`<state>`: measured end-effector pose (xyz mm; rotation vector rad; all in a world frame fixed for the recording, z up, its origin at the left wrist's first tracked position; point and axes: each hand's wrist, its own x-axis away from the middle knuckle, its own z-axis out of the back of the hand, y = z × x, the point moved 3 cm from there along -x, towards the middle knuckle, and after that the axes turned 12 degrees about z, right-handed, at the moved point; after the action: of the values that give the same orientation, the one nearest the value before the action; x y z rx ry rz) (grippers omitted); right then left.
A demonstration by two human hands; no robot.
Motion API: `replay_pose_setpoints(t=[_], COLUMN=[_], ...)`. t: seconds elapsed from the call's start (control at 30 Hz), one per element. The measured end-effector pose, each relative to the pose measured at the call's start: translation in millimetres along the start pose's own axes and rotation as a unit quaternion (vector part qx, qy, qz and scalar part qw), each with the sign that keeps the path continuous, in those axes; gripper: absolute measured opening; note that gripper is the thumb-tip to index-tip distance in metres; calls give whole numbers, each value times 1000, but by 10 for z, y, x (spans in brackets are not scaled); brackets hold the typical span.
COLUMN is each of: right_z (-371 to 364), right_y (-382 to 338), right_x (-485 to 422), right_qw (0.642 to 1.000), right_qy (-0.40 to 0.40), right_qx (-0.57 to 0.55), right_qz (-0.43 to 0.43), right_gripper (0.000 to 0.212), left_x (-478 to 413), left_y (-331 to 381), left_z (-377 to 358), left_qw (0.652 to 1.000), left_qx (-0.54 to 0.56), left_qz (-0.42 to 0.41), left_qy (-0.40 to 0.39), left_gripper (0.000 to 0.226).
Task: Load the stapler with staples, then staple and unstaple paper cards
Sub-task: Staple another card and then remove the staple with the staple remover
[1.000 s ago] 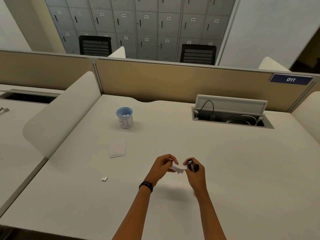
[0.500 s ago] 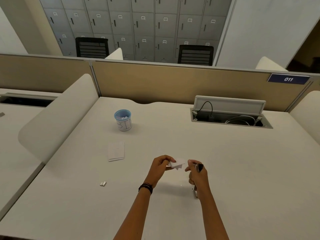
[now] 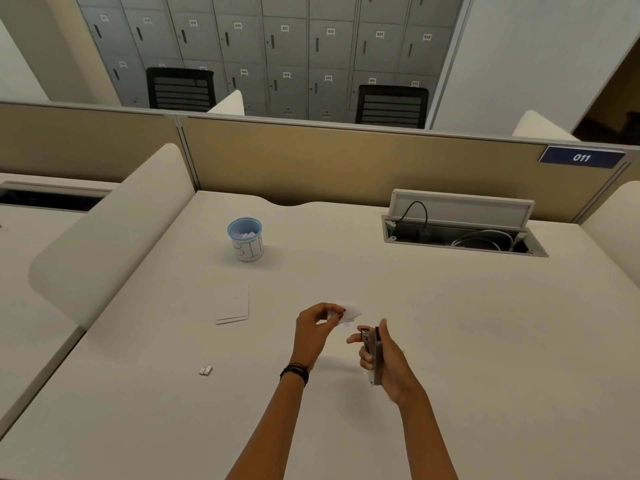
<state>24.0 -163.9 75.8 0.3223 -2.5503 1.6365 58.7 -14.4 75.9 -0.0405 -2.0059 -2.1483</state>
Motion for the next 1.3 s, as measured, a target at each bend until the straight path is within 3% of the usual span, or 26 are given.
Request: replay_pose_setpoints(t=[0.13,0.27,0.4,0.53,0.9,1.3], right_z=[-58,-140,-155,-90,-39,33], right_y=[39,69,96,165,177,171], right_x=[-6,-27,-85,-116,-164,-201], right_qw=[996,993,991,987,992,988], right_qy=[-8,19,74,118,119,149], right_qx=[89,119,111,107,16,14], right_qz=[-2,8,16,7,29,29], right_gripper=[35,34,22,26,26,23], left_x=[-19,-30,-40,-65,-25,-64], left_y=[16,-10,-34,-24,-43,-44], left_z=[-22,-78,-117,-105,-180,-249], left_qw=[1000,998,996,996,989,983], left_qx=[-8,-47,-69,-74,-93,-135], left_qz=[-2,-19,-31,-39,-19,-31], left_qy=[-4,-34,-46,-34,-113,-119], left_gripper=[21,25,20,19,20,21])
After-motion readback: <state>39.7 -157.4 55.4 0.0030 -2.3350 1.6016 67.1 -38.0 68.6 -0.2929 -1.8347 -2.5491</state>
